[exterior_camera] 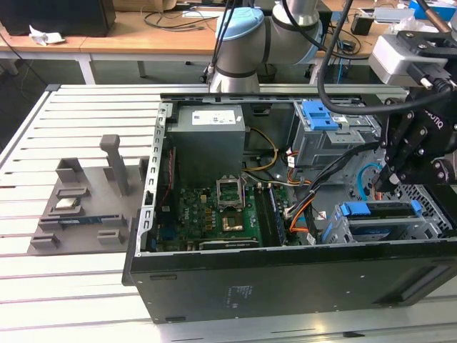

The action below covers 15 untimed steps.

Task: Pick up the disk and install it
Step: 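Insert the disk into the insertion slot, then insert the first disk wire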

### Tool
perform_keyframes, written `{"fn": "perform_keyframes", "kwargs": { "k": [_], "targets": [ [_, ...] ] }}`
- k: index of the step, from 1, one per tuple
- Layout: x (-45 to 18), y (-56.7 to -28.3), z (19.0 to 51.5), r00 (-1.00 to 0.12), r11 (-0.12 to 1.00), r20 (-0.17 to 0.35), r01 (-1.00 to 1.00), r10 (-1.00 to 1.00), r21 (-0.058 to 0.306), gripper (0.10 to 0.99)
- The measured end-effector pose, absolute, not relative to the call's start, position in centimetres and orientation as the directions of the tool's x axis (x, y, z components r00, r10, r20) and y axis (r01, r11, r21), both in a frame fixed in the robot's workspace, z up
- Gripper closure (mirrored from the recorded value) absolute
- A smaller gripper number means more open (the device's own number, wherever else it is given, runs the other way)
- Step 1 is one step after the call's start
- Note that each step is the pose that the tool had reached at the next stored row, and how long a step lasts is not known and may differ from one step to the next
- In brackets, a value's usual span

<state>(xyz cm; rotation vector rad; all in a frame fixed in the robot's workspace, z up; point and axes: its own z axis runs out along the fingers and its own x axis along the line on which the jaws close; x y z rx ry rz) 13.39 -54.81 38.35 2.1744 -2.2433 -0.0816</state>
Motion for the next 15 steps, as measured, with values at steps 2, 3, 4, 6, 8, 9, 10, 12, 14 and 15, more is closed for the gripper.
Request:
{"fn": "perform_keyframes", "kwargs": {
  "k": [2, 3, 4, 6, 8, 9, 10, 12, 14, 15],
  "targets": [
    [13.39, -54.81, 38.35, -0.032, 0.031, -0.025, -0.998, -0.999, 0.049, 0.973],
    [13.4, -54.81, 38.34, -0.032, 0.03, -0.025, -0.998, -0.999, 0.049, 0.98],
    [13.39, -54.81, 38.34, -0.032, 0.031, -0.025, -0.998, -0.999, 0.049, 0.98],
    [13.4, -54.81, 38.33, -0.032, 0.031, -0.025, -0.998, -0.999, 0.049, 0.98],
    [13.4, -54.8, 38.32, -0.032, 0.031, -0.025, -0.998, -0.999, 0.049, 0.98],
    [13.39, -54.81, 38.32, -0.032, 0.031, -0.025, -0.998, -0.999, 0.049, 0.98],
    [13.4, -54.81, 38.31, -0.032, 0.031, -0.025, -0.998, -0.999, 0.049, 0.98],
    [13.4, -54.81, 38.29, -0.032, 0.03, -0.025, -0.998, -0.999, 0.049, 0.918],
    [13.4, -54.81, 38.28, -0.032, 0.03, -0.025, -0.998, -0.999, 0.049, 0.792],
    [13.4, -54.81, 38.27, -0.032, 0.031, -0.025, -0.998, -0.999, 0.049, 0.725]
  ]
}}
